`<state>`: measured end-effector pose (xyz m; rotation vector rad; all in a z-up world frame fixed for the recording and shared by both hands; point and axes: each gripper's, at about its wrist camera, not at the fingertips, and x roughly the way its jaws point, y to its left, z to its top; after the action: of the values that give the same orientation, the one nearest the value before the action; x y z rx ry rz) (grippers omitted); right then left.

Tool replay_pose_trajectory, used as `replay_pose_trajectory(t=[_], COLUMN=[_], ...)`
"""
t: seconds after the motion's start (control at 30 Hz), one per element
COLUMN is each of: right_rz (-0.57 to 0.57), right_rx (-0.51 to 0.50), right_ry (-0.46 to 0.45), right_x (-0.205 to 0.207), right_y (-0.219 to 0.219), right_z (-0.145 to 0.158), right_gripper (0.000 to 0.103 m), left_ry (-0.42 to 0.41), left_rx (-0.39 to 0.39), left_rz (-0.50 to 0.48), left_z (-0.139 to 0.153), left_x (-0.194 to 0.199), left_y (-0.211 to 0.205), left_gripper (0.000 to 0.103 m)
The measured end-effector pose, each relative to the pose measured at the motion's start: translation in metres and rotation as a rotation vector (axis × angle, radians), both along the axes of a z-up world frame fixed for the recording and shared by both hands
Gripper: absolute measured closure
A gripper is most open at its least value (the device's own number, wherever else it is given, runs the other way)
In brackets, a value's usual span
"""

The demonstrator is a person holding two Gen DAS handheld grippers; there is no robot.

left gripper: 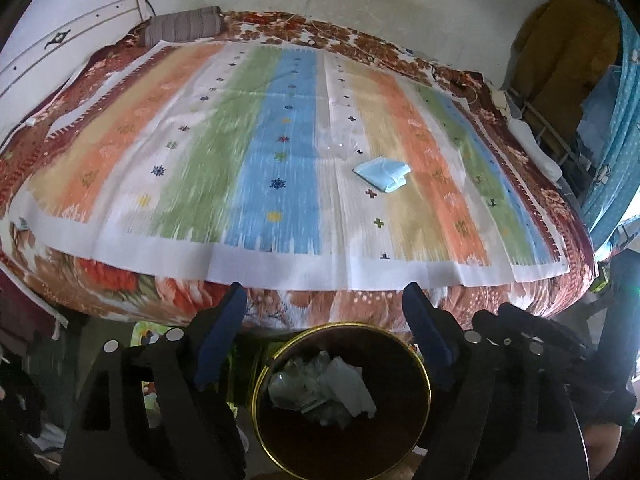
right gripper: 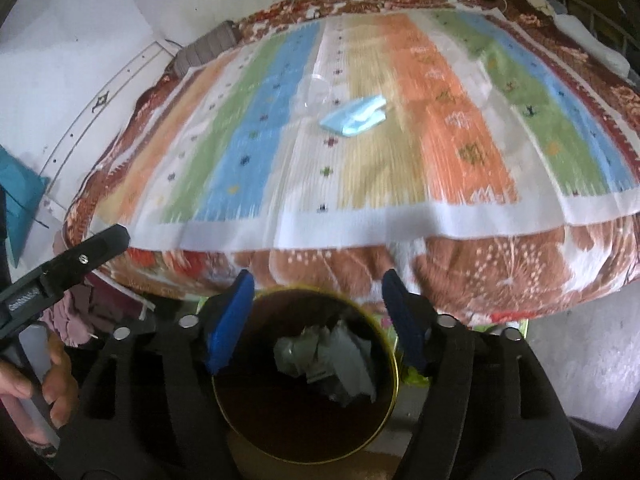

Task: Collect trash
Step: 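Move both open tools back over the blue mask and clear cup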

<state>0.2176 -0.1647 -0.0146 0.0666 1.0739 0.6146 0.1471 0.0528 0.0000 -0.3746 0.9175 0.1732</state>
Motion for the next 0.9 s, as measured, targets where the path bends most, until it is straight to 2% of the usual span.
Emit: replay_pose_trajectory(t=[0.33, 0.5, 0.67, 0.83, 0.9], right_rz=[0.003, -0.005, 0.005, -0.005, -0.006], right_rx=[0.011, 0.014, -0.028, 0.011, 0.023], right_ry=[-0.049, -0.046, -0.068, -0.025, -0.008], right_x=[0.023, 0.040, 0.061, 0.089, 0.095], right_y=[0.002, 0.006, 0.017, 0.022, 0.026], right_z=[0.016, 0.018, 0.014, 0.005, 0.001], right_gripper=[0.020, 0.018, 0.016, 0.011, 0.011], left_ry=[-0.023, -0.031, -0.056, -0.031, -0.045], left_rx=[-0.033, -0.005, 0.012, 0.006, 0.022], left_rz=[0.002, -0.001, 0.008, 0.028, 0.054], left_z=[0.005, 0.008, 0.014, 0.011, 0.011], left_x=[0.024, 0.039, 0.057, 0.079, 0.089], left_y=[0.009, 0.008, 0.015, 0.028, 0.033], left_gripper=[0.015, 0.012, 0.006, 0.006, 0.006])
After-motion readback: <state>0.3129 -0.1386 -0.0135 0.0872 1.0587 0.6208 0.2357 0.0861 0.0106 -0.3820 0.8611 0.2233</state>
